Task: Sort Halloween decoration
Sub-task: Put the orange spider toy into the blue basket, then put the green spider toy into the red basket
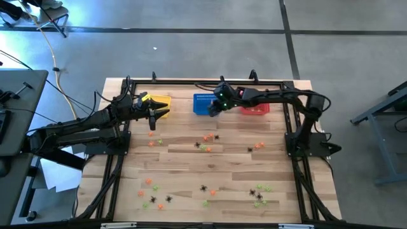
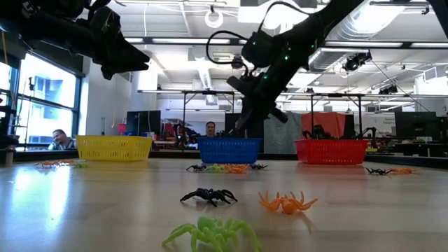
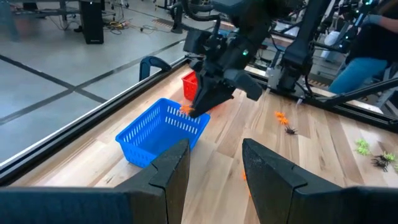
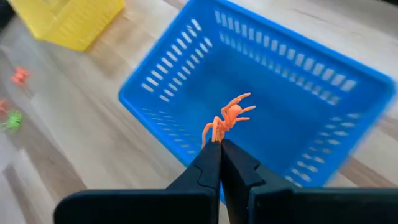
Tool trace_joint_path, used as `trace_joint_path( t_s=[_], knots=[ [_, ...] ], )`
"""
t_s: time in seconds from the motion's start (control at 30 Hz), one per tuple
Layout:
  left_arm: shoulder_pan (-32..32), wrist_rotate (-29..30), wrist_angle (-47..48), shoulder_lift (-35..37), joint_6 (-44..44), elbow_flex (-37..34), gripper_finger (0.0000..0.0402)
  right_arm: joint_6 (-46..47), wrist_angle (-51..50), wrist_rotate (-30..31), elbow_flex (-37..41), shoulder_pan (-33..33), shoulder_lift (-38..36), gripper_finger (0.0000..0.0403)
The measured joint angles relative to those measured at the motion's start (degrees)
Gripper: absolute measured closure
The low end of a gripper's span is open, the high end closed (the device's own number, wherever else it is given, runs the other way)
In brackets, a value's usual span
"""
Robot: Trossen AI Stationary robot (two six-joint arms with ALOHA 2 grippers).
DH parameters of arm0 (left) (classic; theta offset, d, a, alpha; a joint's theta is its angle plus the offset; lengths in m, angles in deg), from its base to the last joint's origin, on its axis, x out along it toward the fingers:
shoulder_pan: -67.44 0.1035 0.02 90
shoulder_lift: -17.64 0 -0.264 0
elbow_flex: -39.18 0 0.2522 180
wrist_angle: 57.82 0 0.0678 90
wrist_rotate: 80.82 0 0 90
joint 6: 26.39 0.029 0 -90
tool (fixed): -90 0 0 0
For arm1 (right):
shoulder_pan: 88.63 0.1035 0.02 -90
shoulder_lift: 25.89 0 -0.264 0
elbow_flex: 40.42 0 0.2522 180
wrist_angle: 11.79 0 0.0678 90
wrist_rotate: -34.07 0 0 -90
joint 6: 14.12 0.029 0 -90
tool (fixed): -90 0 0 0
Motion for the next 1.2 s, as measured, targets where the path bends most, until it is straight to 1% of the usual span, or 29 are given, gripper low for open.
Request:
trace_joint_path(
  t_s=[0.1,0.27,0.37,0.47,0.77,0.9,0.97,1.07,1.13,1.2],
  knots=[
    [0.0,0.0,0.0,0.0,0.0,0.0,0.0266,0.0,2.0,-0.8,0.0,-0.2,0.8,0.0403],
    [0.0,0.0,0.0,0.0,0.5,0.0,0.0266,-1.8,2.6,-0.8,0.0,-0.1,0.8,0.0402],
    [0.0,0.0,0.0,0.0,0.5,0.0,0.0266,-2.0,3.2,-0.8,0.0,-0.1,0.8,0.0394],
    [0.0,0.0,0.0,0.0,0.5,0.0,0.0266,-2.7,3.3,-0.8,0.0,-0.1,0.8,0.0377],
    [0.0,-0.1,0.2,0.0,0.5,0.0,0.0266,-3.0,3.3,-1.0,0.0,-0.1,0.2,0.0303],
    [0.0,-0.1,1.5,0.0,0.5,0.0,0.0266,-3.5,0.6,-4.0,0.0,-0.1,-3.1,0.0294],
    [0.0,-0.3,2.0,0.0,0.5,0.0,0.0266,-3.7,-2.2,-4.0,0.0,0.5,-5.8,0.0295],
    [0.0,-1.7,2.2,0.0,1.8,0.0,0.0266,-3.6,-7.9,-2.7,0.0,2.7,-10.3,0.0302],
    [0.0,-2.8,2.4,0.0,3.1,0.0,0.0266,-2.5,-12.2,-0.9,0.0,4.7,-13.2,0.0306],
    [0.0,-3.1,4.5,0.0,4.3,0.1,0.0266,-0.8,-16.6,1.5,0.0,7.4,-15.7,0.0310]
  ],
)
